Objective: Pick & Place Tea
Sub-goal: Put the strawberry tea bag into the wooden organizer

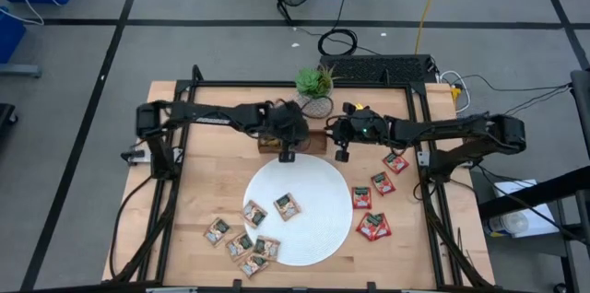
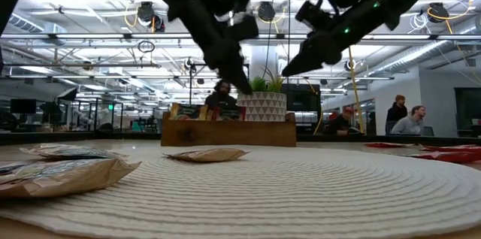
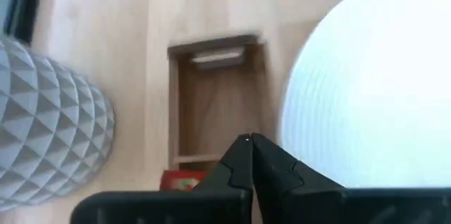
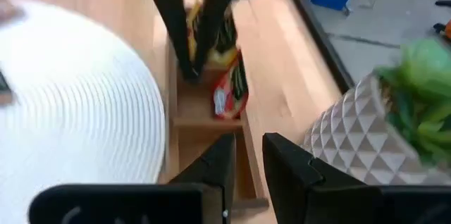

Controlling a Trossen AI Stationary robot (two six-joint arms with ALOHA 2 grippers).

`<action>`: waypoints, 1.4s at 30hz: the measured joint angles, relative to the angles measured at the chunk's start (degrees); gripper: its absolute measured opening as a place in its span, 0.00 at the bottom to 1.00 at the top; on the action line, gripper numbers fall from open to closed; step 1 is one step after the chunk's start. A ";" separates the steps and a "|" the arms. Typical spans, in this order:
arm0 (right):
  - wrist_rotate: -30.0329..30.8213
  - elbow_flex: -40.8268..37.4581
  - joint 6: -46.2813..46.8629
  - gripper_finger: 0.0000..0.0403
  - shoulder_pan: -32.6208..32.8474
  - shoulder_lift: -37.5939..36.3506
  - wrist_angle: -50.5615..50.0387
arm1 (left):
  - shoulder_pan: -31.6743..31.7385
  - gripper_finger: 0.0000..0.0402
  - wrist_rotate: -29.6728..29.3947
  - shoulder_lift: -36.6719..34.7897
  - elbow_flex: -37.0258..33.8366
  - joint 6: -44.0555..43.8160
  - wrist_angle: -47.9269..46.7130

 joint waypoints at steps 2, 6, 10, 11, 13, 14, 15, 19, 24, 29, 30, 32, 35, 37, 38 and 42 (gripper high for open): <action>0.00 -0.50 1.04 0.15 0.56 -2.90 -2.43 | 0.19 0.03 1.70 -2.92 -2.09 -0.17 2.61; -0.04 -4.50 3.17 0.15 1.70 -8.84 -3.00 | 0.80 0.01 4.34 -9.35 -10.48 -0.41 12.18; 0.10 -10.47 8.73 0.15 1.74 -15.49 -3.61 | 1.50 0.03 7.93 -15.69 -22.49 -4.01 26.45; 0.10 -12.14 10.21 0.15 1.65 -16.99 -3.91 | 1.56 0.04 8.98 -16.64 -25.22 -5.04 31.82; 0.13 -14.34 11.92 0.16 1.38 -19.16 -4.74 | 1.89 0.06 11.27 -19.62 -31.14 -6.53 38.12; 0.53 -15.05 13.15 0.18 1.36 -20.36 -7.03 | 1.69 0.06 12.03 -20.14 -33.21 -6.96 42.93; 2.12 -15.25 14.35 0.19 1.38 -21.25 -10.14 | 1.62 0.07 12.50 -20.61 -34.86 -7.58 47.83; 11.55 -14.26 23.61 0.32 0.50 -21.58 -22.97 | 1.16 0.06 12.39 -22.23 -39.84 -9.44 56.47; 12.67 -11.56 34.43 0.51 -4.83 -17.60 -35.87 | 0.96 0.04 12.17 -22.33 -41.30 -9.23 59.16; 3.08 -10.91 36.88 0.61 -12.20 -12.65 -33.67 | 0.87 0.02 12.13 -22.29 -41.31 -9.47 59.01; 0.21 -10.88 36.57 0.61 -13.45 -11.54 -33.01 | 0.84 0.01 12.14 -22.29 -41.31 -9.65 59.42; -4.42 -11.00 36.57 0.60 -15.32 -9.05 -31.94 | 0.87 0.01 12.12 -22.29 -41.31 -10.46 59.70; -5.94 -10.99 35.54 0.57 -17.74 -6.22 -31.03 | 0.72 0.02 12.14 -22.29 -41.31 -10.82 58.98; -5.90 -10.99 35.56 0.53 -18.73 -4.92 -30.91 | 0.62 0.05 12.12 -22.29 -41.29 -10.87 57.68; -5.88 -10.99 35.42 0.50 -19.09 -4.79 -30.84 | 0.57 0.06 12.16 -22.27 -41.29 -10.86 57.38; -5.21 -10.19 35.39 0.38 -19.33 -6.00 -30.73 | 0.50 0.09 12.10 -22.27 -41.29 -10.64 56.76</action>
